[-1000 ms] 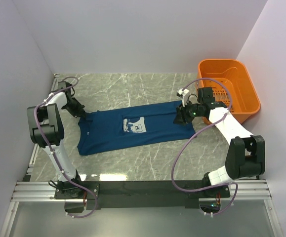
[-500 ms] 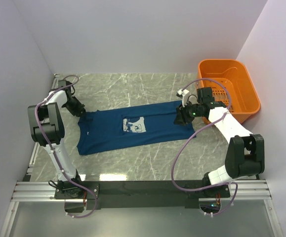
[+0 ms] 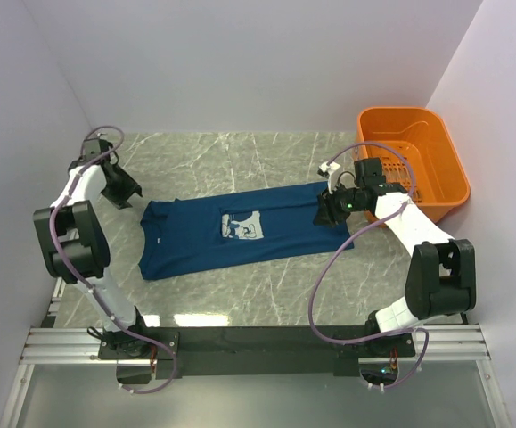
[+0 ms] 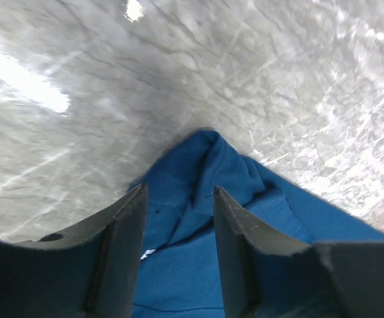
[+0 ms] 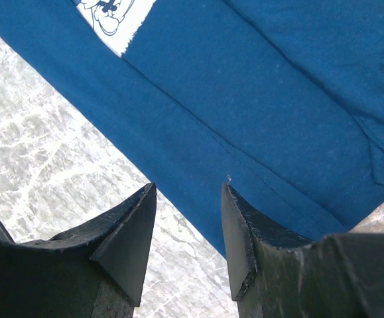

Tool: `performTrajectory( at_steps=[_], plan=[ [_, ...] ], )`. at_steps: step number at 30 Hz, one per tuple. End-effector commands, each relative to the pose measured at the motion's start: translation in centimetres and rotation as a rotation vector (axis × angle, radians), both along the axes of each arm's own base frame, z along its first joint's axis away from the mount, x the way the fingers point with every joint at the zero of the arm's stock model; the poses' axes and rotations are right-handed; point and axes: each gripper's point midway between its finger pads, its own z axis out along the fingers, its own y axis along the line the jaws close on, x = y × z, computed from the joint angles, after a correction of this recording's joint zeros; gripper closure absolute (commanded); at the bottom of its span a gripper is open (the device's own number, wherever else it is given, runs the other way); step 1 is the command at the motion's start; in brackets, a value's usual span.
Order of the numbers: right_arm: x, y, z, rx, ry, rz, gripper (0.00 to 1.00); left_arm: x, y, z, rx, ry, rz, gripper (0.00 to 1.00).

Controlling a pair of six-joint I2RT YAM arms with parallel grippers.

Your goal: Fold and stack the t-shirts

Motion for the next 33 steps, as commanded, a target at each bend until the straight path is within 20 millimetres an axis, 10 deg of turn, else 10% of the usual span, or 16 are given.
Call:
performTrajectory(
  at_steps=[1,16,22,29,33],
  plan=[
    [0.9,0.3,1.1,0.012,-0.037,0.0,0.49,-0.5,0.0,0.6,-0.02,-0.028,-0.027,0.5],
    [0.7,0.3,0.5,0.011,-0.018,-0.005,0.49,0.4,-2.1,-4.2,-0.127,0.041,-0.254,0.27],
    [0.8,0.2,0.3,0.004,-0.013,-0.011,0.49,-0.3,-2.5,-5.4,-0.154,0.078,-0.264,0.36],
    [1.1,0.2,0.2,0.006,-0.006,-0.009,0.49,-0.7,-2.5,-6.1,-0.163,0.106,-0.256,0.8],
    [1.1,0.3,0.2,0.01,-0.006,-0.008,0.49,-0.3,-2.5,-6.2,-0.164,0.112,-0.26,0.85]
  ],
)
